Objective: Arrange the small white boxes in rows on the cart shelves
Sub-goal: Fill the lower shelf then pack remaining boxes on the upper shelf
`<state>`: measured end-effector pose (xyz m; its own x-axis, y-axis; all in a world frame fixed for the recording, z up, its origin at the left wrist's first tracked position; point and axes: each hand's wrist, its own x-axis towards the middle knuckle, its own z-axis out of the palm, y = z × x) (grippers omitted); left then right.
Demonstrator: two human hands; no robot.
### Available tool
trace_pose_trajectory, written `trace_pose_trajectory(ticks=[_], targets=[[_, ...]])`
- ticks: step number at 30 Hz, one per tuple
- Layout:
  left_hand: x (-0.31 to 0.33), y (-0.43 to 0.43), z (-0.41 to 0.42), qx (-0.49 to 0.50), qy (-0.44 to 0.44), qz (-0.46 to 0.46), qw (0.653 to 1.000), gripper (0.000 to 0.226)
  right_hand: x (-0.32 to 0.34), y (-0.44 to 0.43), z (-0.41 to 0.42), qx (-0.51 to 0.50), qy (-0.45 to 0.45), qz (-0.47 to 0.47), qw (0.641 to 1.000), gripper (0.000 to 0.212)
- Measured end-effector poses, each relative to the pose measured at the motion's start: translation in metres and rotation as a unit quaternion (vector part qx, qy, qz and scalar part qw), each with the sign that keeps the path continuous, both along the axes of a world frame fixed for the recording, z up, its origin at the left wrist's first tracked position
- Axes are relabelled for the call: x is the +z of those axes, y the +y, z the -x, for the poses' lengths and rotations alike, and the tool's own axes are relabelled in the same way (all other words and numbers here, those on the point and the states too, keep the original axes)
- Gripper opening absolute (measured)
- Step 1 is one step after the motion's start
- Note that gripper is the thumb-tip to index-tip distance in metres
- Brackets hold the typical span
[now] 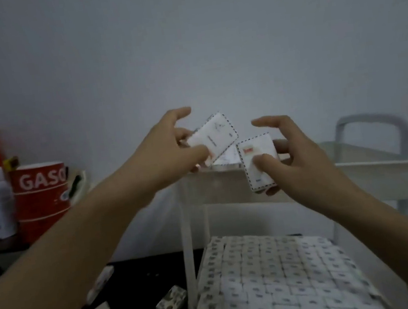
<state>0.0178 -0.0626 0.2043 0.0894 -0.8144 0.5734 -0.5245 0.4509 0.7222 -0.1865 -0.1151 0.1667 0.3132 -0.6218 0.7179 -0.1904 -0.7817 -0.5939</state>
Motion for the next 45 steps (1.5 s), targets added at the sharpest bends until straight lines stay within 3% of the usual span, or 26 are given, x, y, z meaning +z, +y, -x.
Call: trace_pose_trajectory(ticks=[5,9,14,19,27,34,40,45], targets=[[0.052,-0.070,0.018,0.073,-0.074,0.062,0.993,0.059,0.045,-0.039,0.009,-0.178,0.045,0.112,0.977,0.019],[0.071,-0.144,0.030,0.104,-0.148,0.033,0.983,0.048,0.074,-0.089,0.013,-0.352,0.174,0.184,0.901,0.029],[0.079,-0.222,0.048,0.140,-0.371,0.030,0.918,0.031,0.103,-0.145,0.012,-0.370,0.259,0.106,0.886,0.035],[0.079,-0.267,0.054,0.110,-0.489,-0.010,0.866,0.032,0.115,-0.183,0.004,-0.357,0.280,0.061,0.889,0.034],[0.086,-0.289,0.048,0.030,-0.463,-0.160,0.871,0.039,0.111,-0.214,-0.009,-0.322,0.307,0.030,0.895,0.046],[0.085,-0.294,0.048,0.034,-0.452,-0.176,0.874,0.040,0.099,-0.219,-0.004,-0.310,0.327,0.019,0.892,0.039],[0.085,-0.292,0.044,0.019,-0.436,-0.221,0.872,0.026,0.096,-0.218,0.005,-0.290,0.330,-0.003,0.898,0.030],[0.076,-0.292,0.049,0.013,-0.446,-0.245,0.861,0.042,0.095,-0.217,0.012,-0.276,0.332,-0.030,0.902,0.026]])
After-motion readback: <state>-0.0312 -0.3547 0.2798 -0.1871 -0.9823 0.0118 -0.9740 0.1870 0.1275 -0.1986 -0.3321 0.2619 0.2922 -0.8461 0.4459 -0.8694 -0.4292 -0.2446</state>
